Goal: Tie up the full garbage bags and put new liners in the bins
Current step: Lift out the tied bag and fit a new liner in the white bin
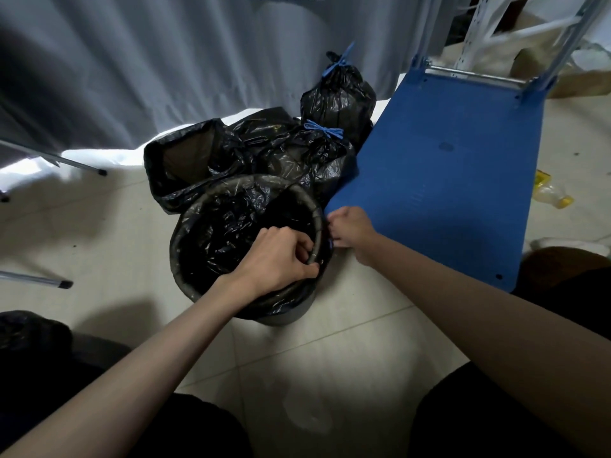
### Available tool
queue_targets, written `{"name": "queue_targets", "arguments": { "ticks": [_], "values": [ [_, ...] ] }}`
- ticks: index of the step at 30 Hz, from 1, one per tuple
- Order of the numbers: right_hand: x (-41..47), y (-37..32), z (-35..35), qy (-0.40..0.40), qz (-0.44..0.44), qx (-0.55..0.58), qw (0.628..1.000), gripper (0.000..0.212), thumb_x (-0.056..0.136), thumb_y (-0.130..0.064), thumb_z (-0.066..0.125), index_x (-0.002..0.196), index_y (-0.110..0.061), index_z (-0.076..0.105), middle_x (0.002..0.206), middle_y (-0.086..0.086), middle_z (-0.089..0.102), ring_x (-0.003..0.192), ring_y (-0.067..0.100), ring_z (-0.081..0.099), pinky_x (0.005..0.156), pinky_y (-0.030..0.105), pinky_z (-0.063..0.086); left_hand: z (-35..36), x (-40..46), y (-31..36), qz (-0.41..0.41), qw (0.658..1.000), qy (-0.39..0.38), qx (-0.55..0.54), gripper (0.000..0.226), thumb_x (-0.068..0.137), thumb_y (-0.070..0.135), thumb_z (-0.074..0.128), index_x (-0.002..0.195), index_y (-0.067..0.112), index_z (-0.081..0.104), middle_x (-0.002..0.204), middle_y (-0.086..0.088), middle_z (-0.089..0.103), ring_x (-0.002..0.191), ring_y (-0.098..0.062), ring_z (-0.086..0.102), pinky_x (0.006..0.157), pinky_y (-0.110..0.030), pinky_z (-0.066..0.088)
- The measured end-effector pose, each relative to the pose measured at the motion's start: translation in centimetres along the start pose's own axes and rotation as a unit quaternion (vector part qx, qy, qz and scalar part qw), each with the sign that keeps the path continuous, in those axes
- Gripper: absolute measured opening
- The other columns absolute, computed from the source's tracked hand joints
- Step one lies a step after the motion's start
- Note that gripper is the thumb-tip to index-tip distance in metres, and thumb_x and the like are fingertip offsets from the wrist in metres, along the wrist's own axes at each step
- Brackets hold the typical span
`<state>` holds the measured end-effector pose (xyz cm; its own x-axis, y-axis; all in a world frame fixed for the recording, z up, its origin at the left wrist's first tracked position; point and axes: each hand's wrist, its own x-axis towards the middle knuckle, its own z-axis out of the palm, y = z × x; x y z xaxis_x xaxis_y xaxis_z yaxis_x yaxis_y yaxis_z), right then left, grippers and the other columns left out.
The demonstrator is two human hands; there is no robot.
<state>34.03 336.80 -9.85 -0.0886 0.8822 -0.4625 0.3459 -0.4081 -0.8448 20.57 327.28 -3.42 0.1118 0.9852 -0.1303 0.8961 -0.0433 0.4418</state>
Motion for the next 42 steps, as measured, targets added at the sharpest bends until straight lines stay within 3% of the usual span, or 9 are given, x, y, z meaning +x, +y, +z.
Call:
{"name": "queue_targets", "arguments": {
  "ticks": [4, 9, 14, 18, 21, 27, 33, 37, 42],
  "values": [
    [0.1, -0.6, 0.2, -0.078, -0.016, 0.086, 0.993, 0.019, 0.096, -0.015, 0.053, 0.080, -0.017, 0.064, 0.072, 0.003, 0.057, 0.069, 0.017, 0.054, 0.067, 0.030, 0.047, 0.0, -0.4, -0.1, 0.016, 1.000, -0.013, -0.006, 0.026, 0.060, 0.046, 0.064, 0.075, 0.024, 0.069, 0.064, 0.012, 0.066, 0.066, -0.005, 0.062, 0.080, -0.035, 0.051],
    [0.7, 0.2, 0.8, 0.021, -0.087, -0.075, 0.993, 0.020, 0.092, -0.013, 0.056, 0.080, -0.012, 0.072, 0.081, 0.005, 0.066, 0.086, 0.020, 0.061, 0.082, 0.034, 0.051, 0.1, -0.6, -0.5, 0.030, 0.999, -0.034, -0.004, 0.025, 0.061, 0.043, 0.066, 0.074, 0.022, 0.068, 0.066, 0.013, 0.067, 0.064, -0.003, 0.061, 0.079, -0.030, 0.050],
    [0.8, 2.5, -0.9, -0.023, 0.002, -0.232, 0.972, 0.022, 0.090, -0.012, 0.058, 0.069, -0.008, 0.053, 0.066, 0.009, 0.052, 0.058, 0.021, 0.050, 0.059, 0.030, 0.043, 0.2, -0.8, -0.6, 0.045, 0.998, -0.039, -0.005, 0.017, 0.064, 0.036, 0.074, 0.074, 0.024, 0.067, 0.067, 0.015, 0.066, 0.065, -0.002, 0.061, 0.079, -0.026, 0.045],
    [1.1, 1.9, -0.5, 0.038, -0.007, -0.095, 0.995, 0.025, 0.091, -0.015, 0.051, 0.067, -0.016, 0.053, 0.075, 0.013, 0.060, 0.067, 0.024, 0.055, 0.065, 0.037, 0.050, -0.5, -0.7, -0.8, 0.048, 0.993, -0.101, 0.030, 0.026, 0.060, 0.037, 0.079, 0.076, 0.026, 0.062, 0.070, 0.016, 0.066, 0.069, -0.002, 0.060, 0.079, -0.025, 0.042],
    [1.0, -0.1, -0.6, 0.027, -0.022, 0.040, 0.999, 0.019, 0.095, -0.025, 0.054, 0.077, -0.021, 0.056, 0.080, 0.004, 0.063, 0.069, 0.017, 0.056, 0.063, 0.028, 0.048, -1.3, -0.7, -0.9, 0.036, 0.982, -0.167, 0.085, 0.031, 0.060, 0.043, 0.081, 0.078, 0.030, 0.060, 0.072, 0.017, 0.065, 0.072, -0.001, 0.058, 0.086, -0.027, 0.039],
    [0.0, -0.7, -0.3, -0.055, -0.061, 0.027, 0.996, 0.016, 0.096, -0.013, 0.056, 0.098, -0.012, 0.073, 0.074, 0.003, 0.062, 0.069, 0.013, 0.056, 0.067, 0.026, 0.049, -0.1, -0.2, 0.4, 0.014, 1.000, 0.000, 0.012, 0.044, 0.067, 0.064, 0.071, 0.091, 0.028, 0.064, 0.084, 0.012, 0.066, 0.080, -0.010, 0.062, 0.079, -0.033, 0.048],
    [0.2, 0.1, -0.3, -0.053, -0.037, 0.080, 0.995, 0.010, 0.092, -0.015, 0.067, 0.083, -0.014, 0.069, 0.085, 0.012, 0.064, 0.079, 0.022, 0.059, 0.074, 0.034, 0.054, 0.9, -0.4, 0.9, -0.004, 1.000, 0.012, 0.006, 0.021, 0.066, 0.041, 0.072, 0.073, 0.022, 0.067, 0.063, 0.003, 0.066, 0.065, -0.017, 0.063, 0.070, -0.032, 0.052],
    [0.5, 0.1, -0.2, -0.045, -0.045, 0.060, 0.996, 0.023, 0.094, -0.018, 0.064, 0.117, -0.019, 0.063, 0.104, 0.005, 0.068, 0.085, 0.014, 0.064, 0.066, 0.021, 0.050, 1.3, -0.8, 1.0, 0.008, 1.000, 0.002, 0.000, 0.021, 0.063, 0.039, 0.073, 0.067, 0.020, 0.065, 0.058, 0.005, 0.064, 0.061, -0.014, 0.061, 0.069, -0.027, 0.046],
    [0.5, 0.3, -0.2, -0.046, -0.062, 0.018, 0.997, 0.029, 0.092, -0.003, 0.060, 0.068, -0.019, 0.068, 0.064, -0.003, 0.061, 0.059, 0.009, 0.055, 0.049, 0.017, 0.043, 1.3, -1.2, 0.9, 0.027, 0.999, -0.025, -0.008, 0.020, 0.063, 0.034, 0.077, 0.066, 0.020, 0.064, 0.057, 0.005, 0.063, 0.059, -0.013, 0.060, 0.066, -0.022, 0.037]
  ]
}}
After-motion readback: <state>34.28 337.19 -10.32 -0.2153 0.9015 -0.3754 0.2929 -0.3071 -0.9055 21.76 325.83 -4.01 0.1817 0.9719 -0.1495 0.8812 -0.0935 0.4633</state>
